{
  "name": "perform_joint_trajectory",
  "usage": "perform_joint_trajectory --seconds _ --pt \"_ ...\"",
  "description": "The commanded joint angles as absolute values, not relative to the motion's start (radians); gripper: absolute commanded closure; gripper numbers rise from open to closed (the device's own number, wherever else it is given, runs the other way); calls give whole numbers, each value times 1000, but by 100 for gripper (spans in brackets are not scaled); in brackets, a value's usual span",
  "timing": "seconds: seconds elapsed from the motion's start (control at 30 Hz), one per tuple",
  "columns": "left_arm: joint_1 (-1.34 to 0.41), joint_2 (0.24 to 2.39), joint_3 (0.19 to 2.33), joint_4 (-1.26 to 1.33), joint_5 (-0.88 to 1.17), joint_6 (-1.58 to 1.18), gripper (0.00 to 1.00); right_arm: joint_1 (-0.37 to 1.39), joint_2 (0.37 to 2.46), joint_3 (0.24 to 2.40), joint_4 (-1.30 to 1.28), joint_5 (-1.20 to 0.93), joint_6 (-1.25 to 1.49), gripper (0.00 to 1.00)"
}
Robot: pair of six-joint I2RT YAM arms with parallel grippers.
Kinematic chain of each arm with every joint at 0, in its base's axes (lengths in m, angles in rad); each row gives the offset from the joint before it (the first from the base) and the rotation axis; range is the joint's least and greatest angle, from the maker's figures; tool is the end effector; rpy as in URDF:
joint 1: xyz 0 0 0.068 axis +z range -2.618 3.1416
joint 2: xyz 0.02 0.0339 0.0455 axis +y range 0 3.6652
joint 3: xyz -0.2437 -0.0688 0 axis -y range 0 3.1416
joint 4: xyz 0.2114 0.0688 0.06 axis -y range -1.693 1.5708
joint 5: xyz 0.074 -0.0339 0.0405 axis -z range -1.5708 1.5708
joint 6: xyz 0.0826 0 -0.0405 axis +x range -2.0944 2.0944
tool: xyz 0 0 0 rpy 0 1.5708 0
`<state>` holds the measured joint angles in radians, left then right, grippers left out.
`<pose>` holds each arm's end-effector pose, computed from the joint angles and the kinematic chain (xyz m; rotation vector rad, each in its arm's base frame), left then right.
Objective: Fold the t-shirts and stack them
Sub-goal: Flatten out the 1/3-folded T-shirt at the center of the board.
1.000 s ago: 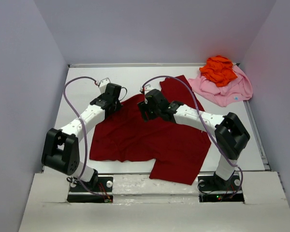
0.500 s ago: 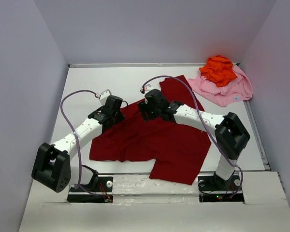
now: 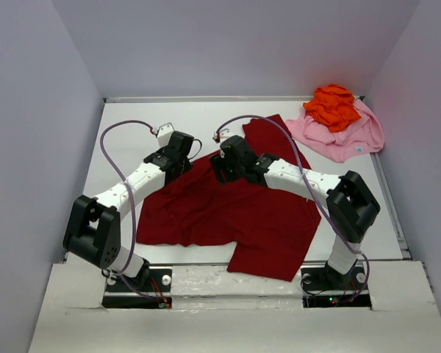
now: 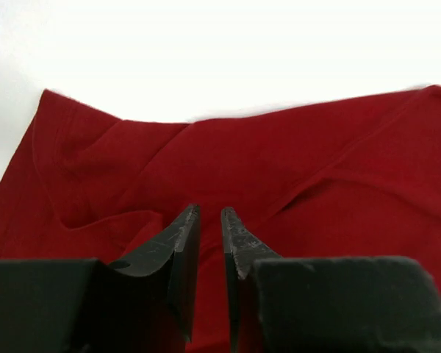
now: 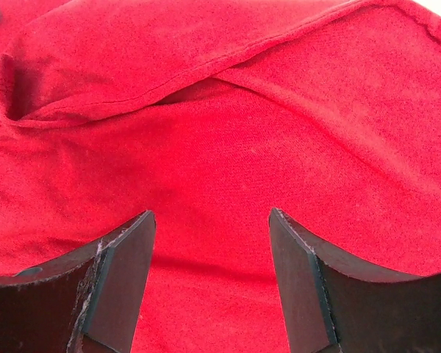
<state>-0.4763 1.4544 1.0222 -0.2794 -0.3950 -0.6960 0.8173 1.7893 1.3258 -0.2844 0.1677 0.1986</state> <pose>0.3012 -0.1196 0.2234 -0.4447 2.1796 -0.1921 0.2856 0.2843 0.2048 -0.6269 2.2417 0.3229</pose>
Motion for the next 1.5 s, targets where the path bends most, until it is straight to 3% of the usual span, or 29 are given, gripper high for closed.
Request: perform_joint_trajectory --seconds 0.0,0.17,0.27,0.3,0.33,0.63,0.73,0.9,1.07,1.17,1.2,1.47 --pt "-476 1480 997 -273 -410 -699 73 810 1801 1338 -261 169 195 31" --pt "-476 1502 1014 -325 -451 -700 70 810 1804 1338 -261 166 196 31" --pt "-477 1509 1038 -356 -460 -692 42 810 1809 1342 -261 166 195 31" --pt "-477 1503 1035 -359 -462 -692 21 810 1810 1342 -261 167 195 31" --pt "-477 1497 1031 -359 -459 -690 16 810 1810 1342 -261 167 196 30" --pt "-480 1476 954 -330 -417 -684 14 810 1807 1344 -261 166 199 31" --pt "-480 1499 939 -315 -404 -689 20 810 1809 1339 -261 167 199 31" --pt "-486 1491 901 -265 -351 -693 45 810 1809 1339 -261 169 198 30" --pt "-488 1494 905 -261 -357 -684 61 810 1813 1345 -261 160 201 30" --pt "-489 1506 917 -258 -374 -677 83 810 1813 1342 -261 161 201 30" --pt "-491 1519 920 -259 -380 -676 98 810 1812 1341 -261 161 201 30" --pt "-509 1510 939 -302 -426 -690 100 810 1816 1339 -261 170 195 31"
